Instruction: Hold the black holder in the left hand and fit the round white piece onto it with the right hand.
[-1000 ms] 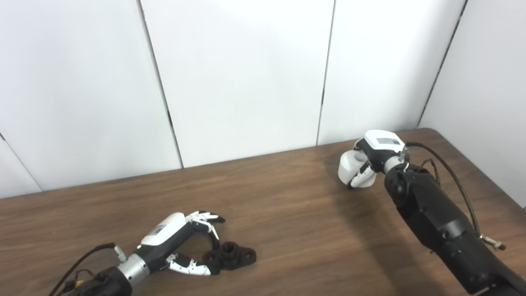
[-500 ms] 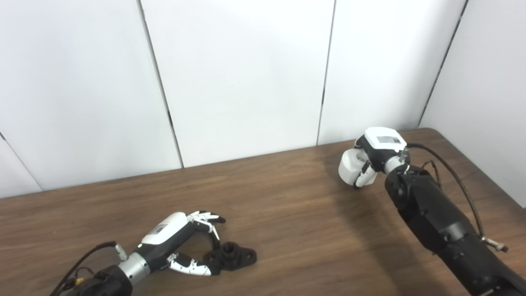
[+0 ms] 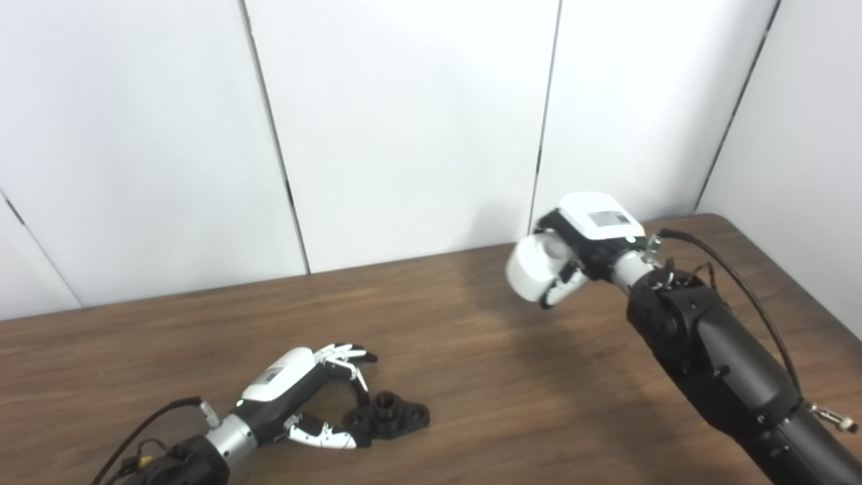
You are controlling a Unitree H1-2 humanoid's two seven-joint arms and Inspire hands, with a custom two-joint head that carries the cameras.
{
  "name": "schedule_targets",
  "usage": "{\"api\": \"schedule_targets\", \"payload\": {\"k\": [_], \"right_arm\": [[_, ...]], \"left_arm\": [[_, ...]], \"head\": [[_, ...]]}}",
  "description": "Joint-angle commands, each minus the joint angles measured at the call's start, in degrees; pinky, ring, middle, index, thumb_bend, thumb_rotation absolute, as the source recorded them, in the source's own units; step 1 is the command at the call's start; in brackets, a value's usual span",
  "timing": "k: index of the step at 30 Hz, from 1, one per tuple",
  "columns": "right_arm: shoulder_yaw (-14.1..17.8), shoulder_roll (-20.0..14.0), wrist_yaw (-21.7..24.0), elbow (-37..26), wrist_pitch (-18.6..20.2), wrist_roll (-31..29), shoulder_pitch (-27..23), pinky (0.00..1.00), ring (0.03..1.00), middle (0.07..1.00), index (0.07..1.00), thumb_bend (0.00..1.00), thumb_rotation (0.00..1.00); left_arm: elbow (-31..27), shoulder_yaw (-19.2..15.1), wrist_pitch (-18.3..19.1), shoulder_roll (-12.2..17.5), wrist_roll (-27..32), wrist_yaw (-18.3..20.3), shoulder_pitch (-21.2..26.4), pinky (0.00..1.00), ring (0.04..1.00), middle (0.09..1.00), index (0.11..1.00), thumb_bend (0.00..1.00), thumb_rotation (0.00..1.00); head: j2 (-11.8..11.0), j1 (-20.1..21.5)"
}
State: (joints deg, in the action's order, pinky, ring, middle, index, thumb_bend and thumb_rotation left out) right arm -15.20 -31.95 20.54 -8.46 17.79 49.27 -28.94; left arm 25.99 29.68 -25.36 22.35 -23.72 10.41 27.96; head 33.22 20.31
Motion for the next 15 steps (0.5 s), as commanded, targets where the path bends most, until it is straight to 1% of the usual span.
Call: {"api": "schedule_targets", "payload": {"k": [1,6,7,8,11,12,15], "right_arm": [[0.33,0.32,0.69,-3.75,-1.42,-0.53,-2.29,0.67,0.762,0.726,0.482,0.52,0.14],[-1.18,3.16,3.03,-7.54,-3.03,-1.34,-3.32,0.66,0.759,0.732,0.482,0.52,0.14],[-1.29,3.52,3.21,-7.83,-3.47,-1.51,-3.47,0.66,0.758,0.733,0.482,0.52,0.14],[-1.55,4.16,3.27,-8.06,-4.29,-1.79,-3.73,0.66,0.757,0.733,0.482,0.52,0.14],[-2.04,5.65,3.67,-8.3,-6.21,-2.49,-4.37,0.64,0.752,0.73,0.48,0.52,0.14],[-2.36,6.23,3.91,-8.31,-6.87,-2.72,-4.66,0.63,0.748,0.728,0.48,0.52,0.14],[-2.88,7.37,4.22,-7.98,-8.32,-3.67,-5.11,0.63,0.736,0.723,0.479,0.52,0.14]], "left_arm": [[5.14,2.96,2.83,0.03,-4.44,4.35,-2.98,0.9,0.937,0.879,0.481,0.52,0.06],[7.33,3.36,1.94,-1.03,-4.47,3.47,-2.09,0.91,0.939,0.88,0.481,0.52,0.06],[7.65,3.42,1.86,-1.21,-4.56,3.33,-1.94,0.91,0.939,0.881,0.481,0.52,0.06],[7.77,3.58,2.13,-1.42,-4.89,3.25,-1.79,0.91,0.939,0.881,0.481,0.52,0.06],[7.53,3.88,2.77,-1.93,-5.55,3.08,-1.56,0.9,0.94,0.886,0.481,0.52,0.06],[7.62,4.01,3.02,-2.21,-5.93,2.92,-1.45,0.9,0.941,0.887,0.481,0.52,0.06],[7.53,4.23,3.61,-2.9,-7.01,2.36,-1.34,0.89,0.945,0.89,0.481,0.53,0.06]], "head": [[0.22,-0.67],[1.32,-4.15],[1.4,-4.44],[1.8,-6.03],[2.52,-8.61],[2.93,-10.19],[3.36,-12.32]]}}
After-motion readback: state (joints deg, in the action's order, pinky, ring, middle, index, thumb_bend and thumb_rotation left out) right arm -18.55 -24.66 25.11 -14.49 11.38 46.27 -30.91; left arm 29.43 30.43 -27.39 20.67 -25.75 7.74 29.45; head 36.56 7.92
